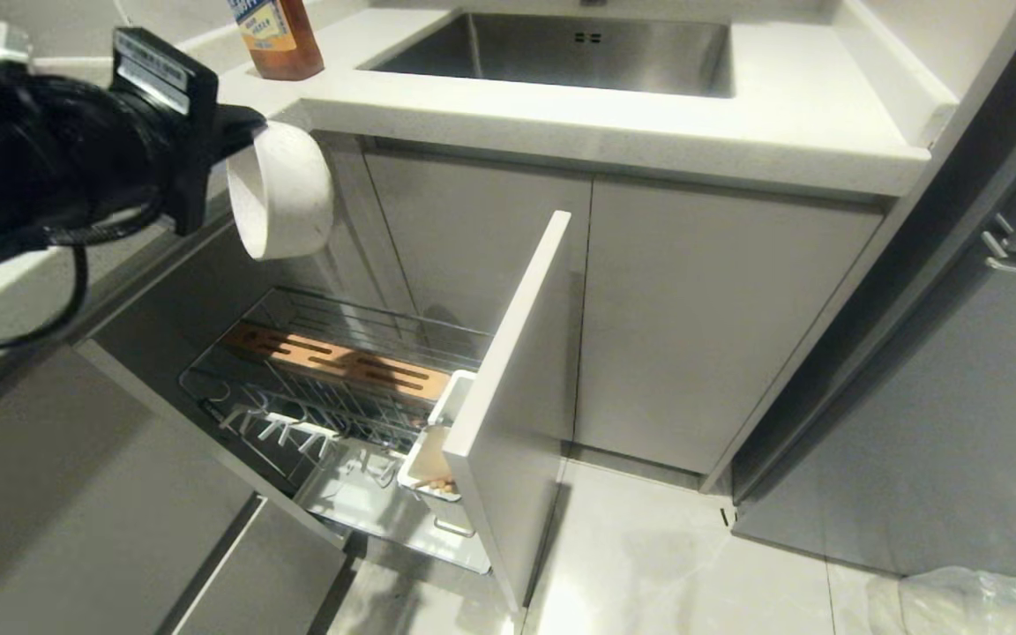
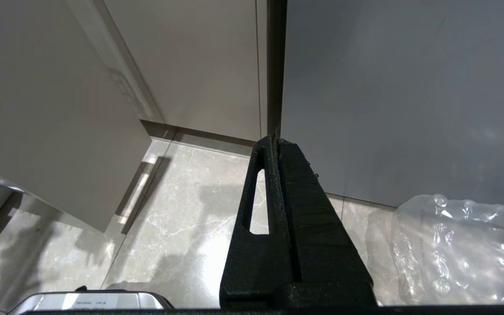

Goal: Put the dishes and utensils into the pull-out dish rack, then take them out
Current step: Pick up the bowl and place it in the cupboard

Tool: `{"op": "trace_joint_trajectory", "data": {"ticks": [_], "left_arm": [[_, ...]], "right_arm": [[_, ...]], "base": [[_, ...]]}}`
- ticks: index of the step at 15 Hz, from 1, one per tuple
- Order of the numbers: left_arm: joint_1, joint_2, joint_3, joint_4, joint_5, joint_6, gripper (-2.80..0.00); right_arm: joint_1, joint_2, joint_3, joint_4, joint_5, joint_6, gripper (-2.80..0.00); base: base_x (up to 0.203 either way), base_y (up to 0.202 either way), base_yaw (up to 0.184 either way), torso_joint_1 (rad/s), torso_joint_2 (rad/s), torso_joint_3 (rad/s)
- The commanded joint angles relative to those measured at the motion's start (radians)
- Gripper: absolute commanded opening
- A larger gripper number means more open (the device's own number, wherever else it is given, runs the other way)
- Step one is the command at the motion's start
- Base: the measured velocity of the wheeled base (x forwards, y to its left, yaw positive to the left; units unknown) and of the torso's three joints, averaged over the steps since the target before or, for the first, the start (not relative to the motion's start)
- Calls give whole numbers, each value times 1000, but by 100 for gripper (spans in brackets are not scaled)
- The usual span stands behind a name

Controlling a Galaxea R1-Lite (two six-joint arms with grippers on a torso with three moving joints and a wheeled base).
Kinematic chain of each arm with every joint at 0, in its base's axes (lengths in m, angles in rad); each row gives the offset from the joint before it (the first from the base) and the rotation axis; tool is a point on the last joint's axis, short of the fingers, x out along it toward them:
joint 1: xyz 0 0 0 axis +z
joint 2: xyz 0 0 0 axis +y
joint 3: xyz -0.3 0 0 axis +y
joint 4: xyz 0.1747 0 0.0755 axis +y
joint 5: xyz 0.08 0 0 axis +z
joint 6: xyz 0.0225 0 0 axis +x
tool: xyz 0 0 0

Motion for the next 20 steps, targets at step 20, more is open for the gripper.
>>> {"op": "trace_joint_trajectory", "data": {"ticks": [20], "left_arm": [[-116, 523, 92, -543, 336, -86, -280]], "right_arm": [[0, 1, 0, 0, 0, 0, -280]], "base": [[0, 0, 0, 0, 0, 0]]}}
